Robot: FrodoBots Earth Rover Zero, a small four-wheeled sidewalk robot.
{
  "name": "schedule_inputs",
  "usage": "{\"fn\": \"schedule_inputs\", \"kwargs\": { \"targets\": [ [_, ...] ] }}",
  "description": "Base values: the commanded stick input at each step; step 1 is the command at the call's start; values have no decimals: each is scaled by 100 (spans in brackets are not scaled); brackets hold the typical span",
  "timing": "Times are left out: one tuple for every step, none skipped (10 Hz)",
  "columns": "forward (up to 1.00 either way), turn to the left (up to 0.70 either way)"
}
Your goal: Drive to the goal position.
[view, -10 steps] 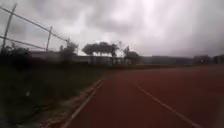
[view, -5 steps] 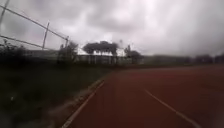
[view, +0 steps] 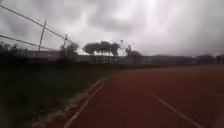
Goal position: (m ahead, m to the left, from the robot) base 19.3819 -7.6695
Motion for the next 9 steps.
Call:
{"fn": "schedule_inputs", "kwargs": {
  "targets": [
    [70,0],
    [70,0],
    [70,0],
    [70,0],
    [70,0],
    [70,0],
    [70,0],
    [70,0],
    [70,0]
  ]
}}
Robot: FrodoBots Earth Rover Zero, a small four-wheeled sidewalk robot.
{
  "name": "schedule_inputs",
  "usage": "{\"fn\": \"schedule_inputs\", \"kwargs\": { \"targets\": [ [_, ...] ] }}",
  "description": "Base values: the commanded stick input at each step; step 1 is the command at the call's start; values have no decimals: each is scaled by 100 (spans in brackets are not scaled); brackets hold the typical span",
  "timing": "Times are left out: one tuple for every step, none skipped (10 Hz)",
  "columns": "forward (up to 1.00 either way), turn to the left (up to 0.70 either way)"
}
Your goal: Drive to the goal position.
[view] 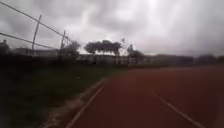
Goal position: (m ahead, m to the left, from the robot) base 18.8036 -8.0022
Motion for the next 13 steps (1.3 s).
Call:
{"fn": "schedule_inputs", "kwargs": {
  "targets": [
    [70,0],
    [70,0],
    [70,0],
    [70,0],
    [70,0],
    [70,0],
    [70,0],
    [70,0],
    [70,0],
    [70,0],
    [70,0],
    [70,0],
    [70,-9]
  ]
}}
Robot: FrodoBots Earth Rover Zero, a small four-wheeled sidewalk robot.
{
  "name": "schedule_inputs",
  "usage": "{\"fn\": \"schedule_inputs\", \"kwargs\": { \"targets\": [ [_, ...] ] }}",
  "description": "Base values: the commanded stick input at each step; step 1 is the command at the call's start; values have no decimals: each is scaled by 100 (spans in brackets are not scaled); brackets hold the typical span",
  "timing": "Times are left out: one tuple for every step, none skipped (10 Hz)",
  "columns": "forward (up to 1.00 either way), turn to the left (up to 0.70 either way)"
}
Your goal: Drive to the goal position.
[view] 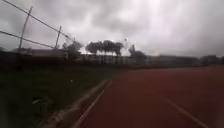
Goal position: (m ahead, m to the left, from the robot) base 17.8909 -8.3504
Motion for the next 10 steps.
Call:
{"fn": "schedule_inputs", "kwargs": {
  "targets": [
    [70,-19],
    [70,-28],
    [70,-32],
    [70,-32],
    [70,-32],
    [70,-32],
    [70,-32],
    [70,-13],
    [70,0],
    [70,0]
  ]
}}
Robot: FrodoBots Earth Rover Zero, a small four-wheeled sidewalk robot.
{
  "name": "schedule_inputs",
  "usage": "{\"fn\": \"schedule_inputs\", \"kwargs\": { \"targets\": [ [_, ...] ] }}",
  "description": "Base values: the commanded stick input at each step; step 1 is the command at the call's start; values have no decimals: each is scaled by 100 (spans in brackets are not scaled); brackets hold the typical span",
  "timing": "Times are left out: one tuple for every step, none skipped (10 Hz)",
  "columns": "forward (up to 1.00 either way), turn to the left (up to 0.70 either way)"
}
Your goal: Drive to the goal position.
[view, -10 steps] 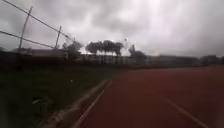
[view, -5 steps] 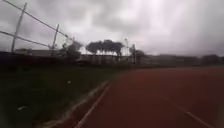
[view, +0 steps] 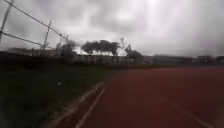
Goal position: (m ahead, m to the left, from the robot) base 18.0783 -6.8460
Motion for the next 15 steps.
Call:
{"fn": "schedule_inputs", "kwargs": {
  "targets": [
    [70,0],
    [70,0],
    [70,0],
    [70,0],
    [70,0],
    [70,0],
    [70,0],
    [70,0],
    [70,0],
    [70,0],
    [70,0],
    [70,0],
    [70,0],
    [70,0],
    [70,0]
  ]
}}
